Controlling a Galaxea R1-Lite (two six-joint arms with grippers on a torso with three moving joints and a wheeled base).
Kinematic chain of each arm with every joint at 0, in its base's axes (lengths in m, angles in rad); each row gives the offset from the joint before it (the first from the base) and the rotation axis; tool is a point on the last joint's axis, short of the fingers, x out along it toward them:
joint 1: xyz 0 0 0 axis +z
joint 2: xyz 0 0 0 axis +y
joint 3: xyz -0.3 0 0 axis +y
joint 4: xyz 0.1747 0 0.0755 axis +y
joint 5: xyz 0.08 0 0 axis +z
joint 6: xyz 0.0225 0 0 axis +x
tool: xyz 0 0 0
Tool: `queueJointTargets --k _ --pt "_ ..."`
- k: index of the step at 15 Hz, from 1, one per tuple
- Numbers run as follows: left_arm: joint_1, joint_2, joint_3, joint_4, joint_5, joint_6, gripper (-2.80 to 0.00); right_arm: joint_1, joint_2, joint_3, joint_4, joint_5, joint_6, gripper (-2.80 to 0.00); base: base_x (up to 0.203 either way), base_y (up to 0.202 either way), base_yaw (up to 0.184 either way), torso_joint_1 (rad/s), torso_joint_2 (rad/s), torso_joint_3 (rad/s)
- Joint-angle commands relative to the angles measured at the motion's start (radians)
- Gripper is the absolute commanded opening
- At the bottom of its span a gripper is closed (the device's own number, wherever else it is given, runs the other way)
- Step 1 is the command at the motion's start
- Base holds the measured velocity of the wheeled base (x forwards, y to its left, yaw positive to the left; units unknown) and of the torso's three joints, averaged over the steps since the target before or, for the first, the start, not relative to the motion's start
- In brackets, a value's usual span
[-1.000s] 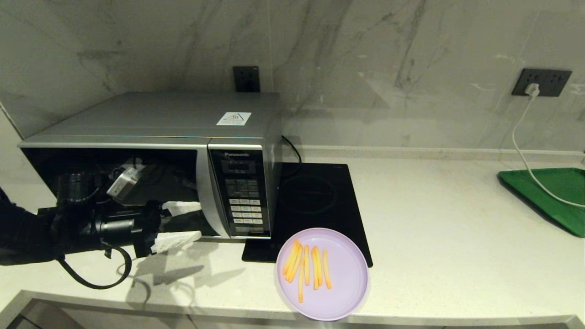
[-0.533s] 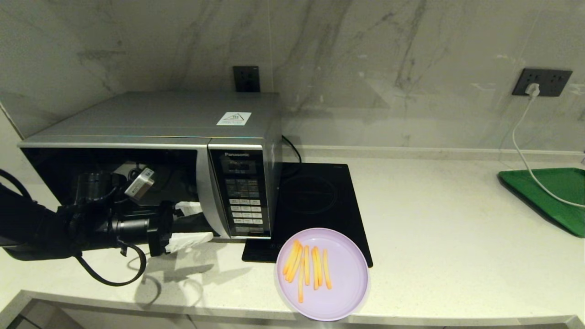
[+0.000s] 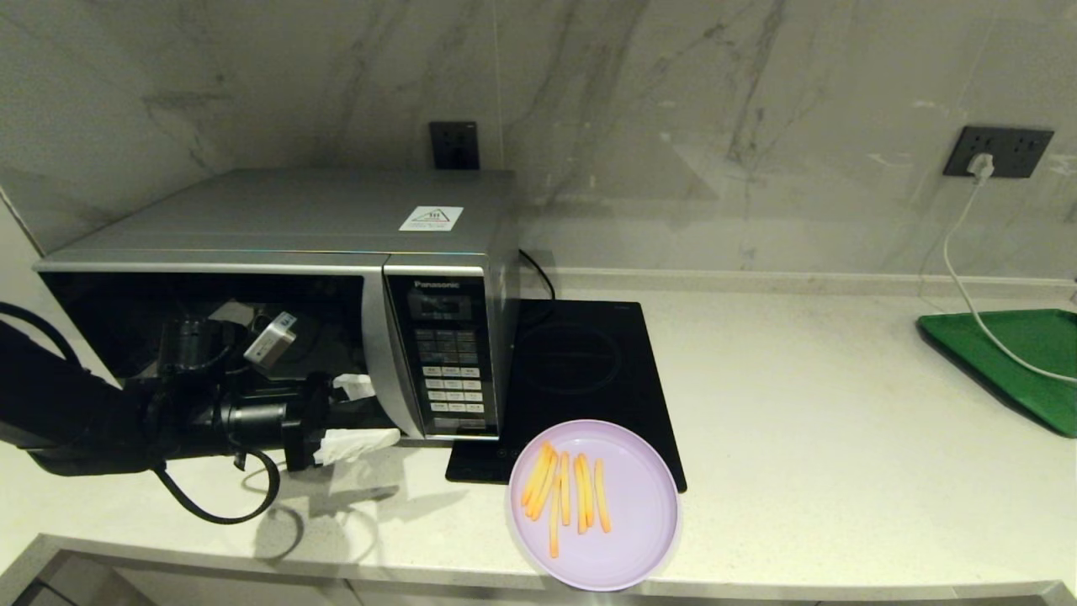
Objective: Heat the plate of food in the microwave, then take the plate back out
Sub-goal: Open the microwave oven
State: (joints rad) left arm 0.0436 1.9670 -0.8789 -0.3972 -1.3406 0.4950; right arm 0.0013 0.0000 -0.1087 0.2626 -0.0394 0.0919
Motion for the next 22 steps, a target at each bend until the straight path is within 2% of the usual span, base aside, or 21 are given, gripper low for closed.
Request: queueJointTargets --k 1,5,8,14,18,22 --pt "-0.002 -0.001 0.001 -0.002 -0.042 -0.034 0.0 0.0 0.0 0.0 0.001 -0.001 0.0 -2.8 0.0 0.0 0.0 0.0 0.0 0.0" --pt "0.005 -0.007 0.006 0.003 -0.055 -0.113 0.0 0.0 0.0 0.0 0.001 -0.001 0.0 -2.8 0.0 0.0 0.0 0.0 0.0 0.0" --pt "0.008 -0.01 0.009 0.012 -0.055 -0.234 0.0 0.0 0.0 0.0 0.001 -0.001 0.0 -2.8 0.0 0.0 0.0 0.0 0.0 0.0" --pt "0.057 -0.01 0.01 0.014 -0.054 -0.248 0.0 0.0 0.0 0.0 0.001 -0.001 0.0 -2.8 0.0 0.0 0.0 0.0 0.0 0.0" --pt "0.059 -0.002 0.012 0.014 -0.054 -0.269 0.0 0.0 0.0 0.0 0.001 -0.001 0.0 -2.8 0.0 0.0 0.0 0.0 0.0 0.0" --pt "0.057 0.013 0.005 0.007 -0.05 -0.255 0.0 0.0 0.002 0.0 0.001 -0.001 0.001 -2.8 0.0 0.0 0.0 0.0 0.0 0.0"
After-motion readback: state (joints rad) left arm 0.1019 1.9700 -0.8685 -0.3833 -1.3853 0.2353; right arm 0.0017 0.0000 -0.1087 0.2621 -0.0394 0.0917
